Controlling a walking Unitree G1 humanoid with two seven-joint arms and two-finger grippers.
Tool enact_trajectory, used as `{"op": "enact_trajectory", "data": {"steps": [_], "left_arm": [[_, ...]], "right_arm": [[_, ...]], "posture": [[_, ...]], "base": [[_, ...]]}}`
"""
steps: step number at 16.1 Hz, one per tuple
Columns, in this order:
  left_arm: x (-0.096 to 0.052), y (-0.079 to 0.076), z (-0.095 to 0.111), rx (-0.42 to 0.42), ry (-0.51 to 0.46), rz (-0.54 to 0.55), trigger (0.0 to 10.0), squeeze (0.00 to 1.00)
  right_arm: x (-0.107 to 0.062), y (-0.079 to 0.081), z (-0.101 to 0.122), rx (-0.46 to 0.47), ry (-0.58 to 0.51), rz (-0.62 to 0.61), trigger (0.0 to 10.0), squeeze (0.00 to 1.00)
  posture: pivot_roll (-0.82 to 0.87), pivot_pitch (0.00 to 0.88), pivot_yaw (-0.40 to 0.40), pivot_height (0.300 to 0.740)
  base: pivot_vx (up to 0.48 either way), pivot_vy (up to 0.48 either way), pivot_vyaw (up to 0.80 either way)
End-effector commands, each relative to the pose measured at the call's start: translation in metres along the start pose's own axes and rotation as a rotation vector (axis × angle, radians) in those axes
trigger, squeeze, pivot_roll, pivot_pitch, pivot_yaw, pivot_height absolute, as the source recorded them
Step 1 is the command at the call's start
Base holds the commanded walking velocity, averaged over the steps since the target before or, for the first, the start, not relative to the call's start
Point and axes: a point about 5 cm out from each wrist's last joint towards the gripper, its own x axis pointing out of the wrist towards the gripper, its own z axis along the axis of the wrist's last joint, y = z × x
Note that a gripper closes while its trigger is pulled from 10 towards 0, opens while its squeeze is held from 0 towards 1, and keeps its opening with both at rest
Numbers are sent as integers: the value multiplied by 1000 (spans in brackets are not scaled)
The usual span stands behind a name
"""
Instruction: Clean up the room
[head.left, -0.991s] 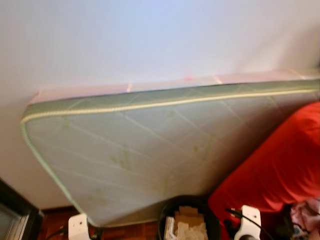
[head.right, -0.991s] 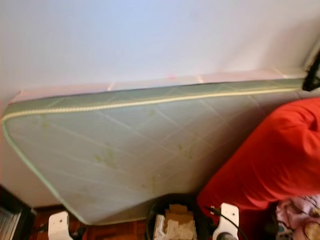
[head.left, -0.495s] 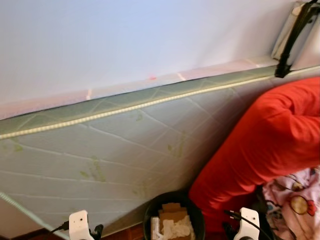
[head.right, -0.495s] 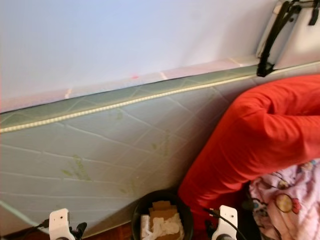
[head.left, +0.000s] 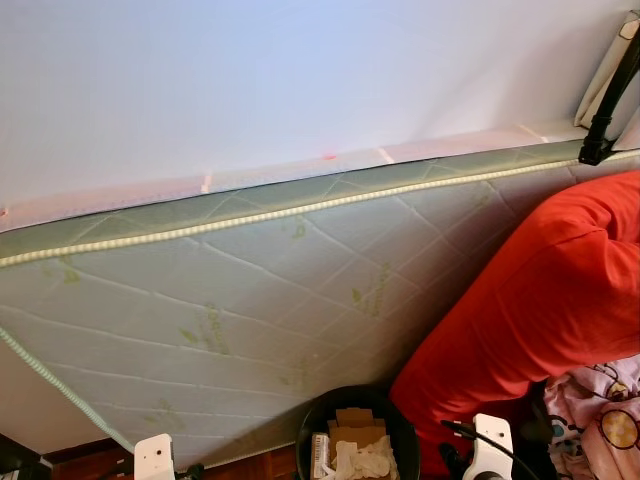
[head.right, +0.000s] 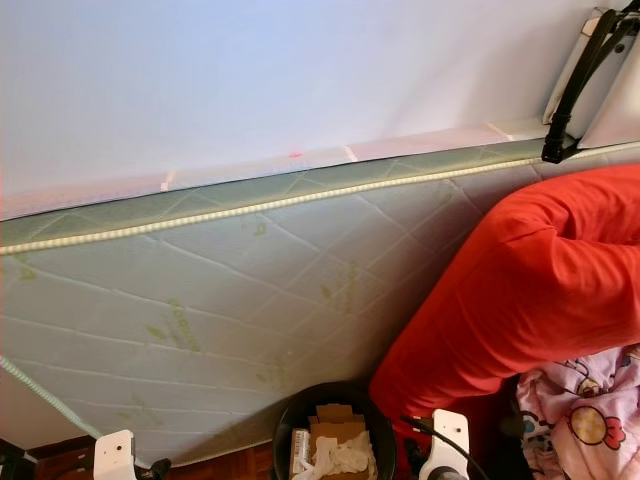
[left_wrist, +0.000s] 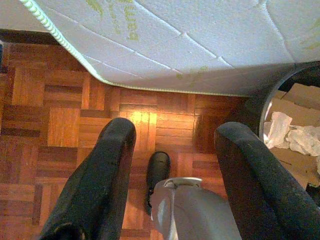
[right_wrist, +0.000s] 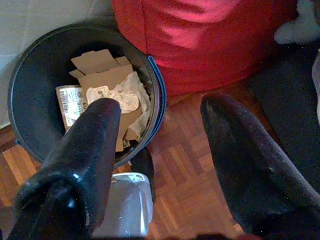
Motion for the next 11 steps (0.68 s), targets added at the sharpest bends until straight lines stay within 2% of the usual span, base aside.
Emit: {"op": "enact_trajectory", "data": {"steps": [1,11], "left_arm": [[-1,1,-2,4,4,3,10000,0],[-1,2,-2,-1,1,1,10000,0]], "right_arm": [[0,-2,0,-3,0,-5,10000,0],[0,0,0,-19,1,8,10000,0]], "posture": [[62,0,-24,740],[66,0,-23,740]], "base": [[0,0,0],[0,0,0]]}}
